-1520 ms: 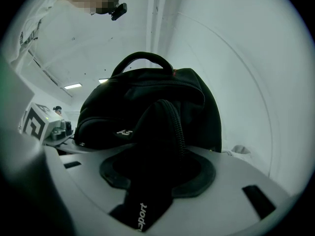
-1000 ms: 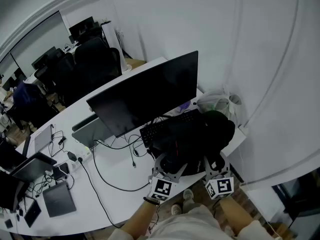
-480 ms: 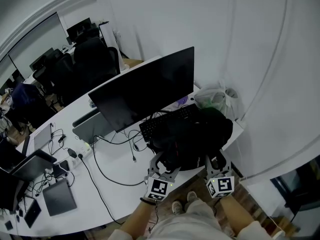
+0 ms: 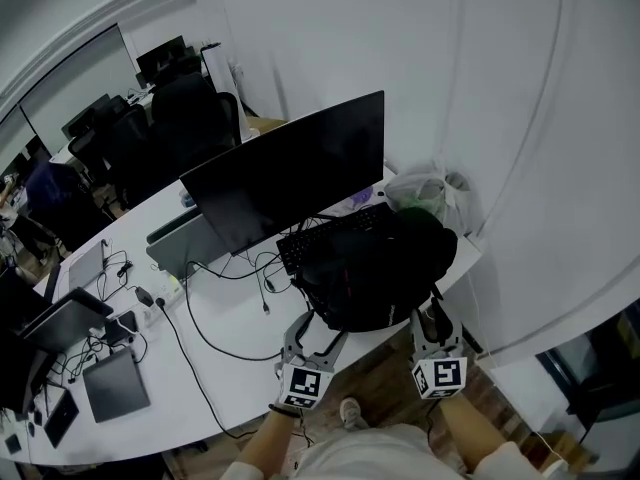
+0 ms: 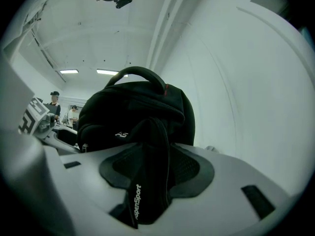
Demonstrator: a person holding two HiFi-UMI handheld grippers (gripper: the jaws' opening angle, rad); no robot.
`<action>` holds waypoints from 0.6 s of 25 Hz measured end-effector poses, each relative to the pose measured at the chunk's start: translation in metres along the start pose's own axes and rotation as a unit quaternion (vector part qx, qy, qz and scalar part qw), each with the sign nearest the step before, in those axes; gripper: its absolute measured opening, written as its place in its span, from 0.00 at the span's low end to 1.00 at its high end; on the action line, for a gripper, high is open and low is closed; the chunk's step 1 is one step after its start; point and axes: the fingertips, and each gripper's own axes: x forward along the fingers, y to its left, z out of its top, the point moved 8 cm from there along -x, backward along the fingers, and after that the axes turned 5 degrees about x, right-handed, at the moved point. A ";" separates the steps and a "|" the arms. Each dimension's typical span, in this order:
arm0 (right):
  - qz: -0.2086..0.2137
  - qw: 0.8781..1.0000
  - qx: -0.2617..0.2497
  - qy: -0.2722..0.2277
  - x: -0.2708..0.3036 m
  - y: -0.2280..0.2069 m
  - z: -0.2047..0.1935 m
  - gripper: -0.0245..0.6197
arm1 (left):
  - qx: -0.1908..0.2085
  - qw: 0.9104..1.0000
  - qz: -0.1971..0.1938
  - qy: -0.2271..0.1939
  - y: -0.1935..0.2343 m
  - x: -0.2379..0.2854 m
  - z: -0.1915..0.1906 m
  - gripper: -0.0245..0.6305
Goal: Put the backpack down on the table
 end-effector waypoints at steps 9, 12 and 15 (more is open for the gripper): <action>-0.004 1.000 0.003 -0.005 -0.090 -0.013 0.007 0.31 | -0.017 0.998 0.062 -0.010 -0.036 -0.068 0.015 0.51; -0.008 1.000 0.005 -0.012 -0.134 -0.022 0.017 0.31 | -0.053 0.993 0.107 -0.019 -0.052 -0.095 0.019 0.44; -0.012 1.000 0.001 -0.018 -0.182 -0.029 0.027 0.25 | -0.094 0.985 0.142 -0.024 -0.073 -0.127 0.023 0.34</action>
